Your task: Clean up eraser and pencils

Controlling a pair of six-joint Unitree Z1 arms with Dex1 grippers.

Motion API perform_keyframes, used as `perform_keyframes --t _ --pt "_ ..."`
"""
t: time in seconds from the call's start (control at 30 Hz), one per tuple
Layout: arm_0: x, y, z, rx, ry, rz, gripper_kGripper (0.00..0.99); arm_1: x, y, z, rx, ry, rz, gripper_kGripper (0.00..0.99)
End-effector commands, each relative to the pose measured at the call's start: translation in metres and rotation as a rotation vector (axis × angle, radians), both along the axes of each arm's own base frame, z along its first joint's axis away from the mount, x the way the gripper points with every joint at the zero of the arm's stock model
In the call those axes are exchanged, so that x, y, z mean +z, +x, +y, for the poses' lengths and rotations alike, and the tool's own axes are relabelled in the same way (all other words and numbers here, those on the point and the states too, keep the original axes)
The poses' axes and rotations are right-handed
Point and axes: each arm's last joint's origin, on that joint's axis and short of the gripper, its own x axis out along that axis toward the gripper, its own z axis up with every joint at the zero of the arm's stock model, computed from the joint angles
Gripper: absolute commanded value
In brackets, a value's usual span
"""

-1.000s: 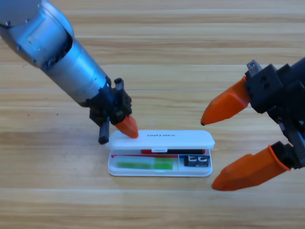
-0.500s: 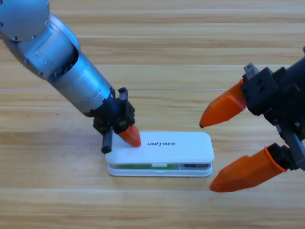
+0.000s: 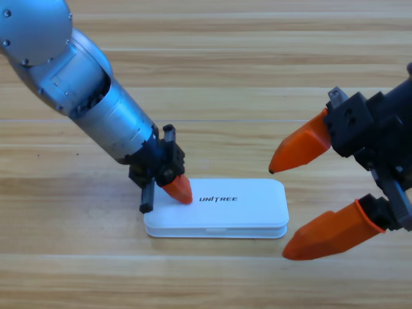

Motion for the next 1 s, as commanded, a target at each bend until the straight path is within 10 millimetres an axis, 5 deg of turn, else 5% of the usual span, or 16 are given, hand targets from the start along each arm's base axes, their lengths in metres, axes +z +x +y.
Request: perform_keyframes --t 0.03,1.0 --pt "-0.028 -0.008 -0.008 -0.037 0.041 0.061 0.0 -0.017 0.005 0.009 0.005 -0.035 0.037 0.943" --pt "-0.055 -0.019 -0.006 -0.042 0.065 0.079 0.0 -0.018 0.005 0.01 0.005 -0.044 0.043 0.943"
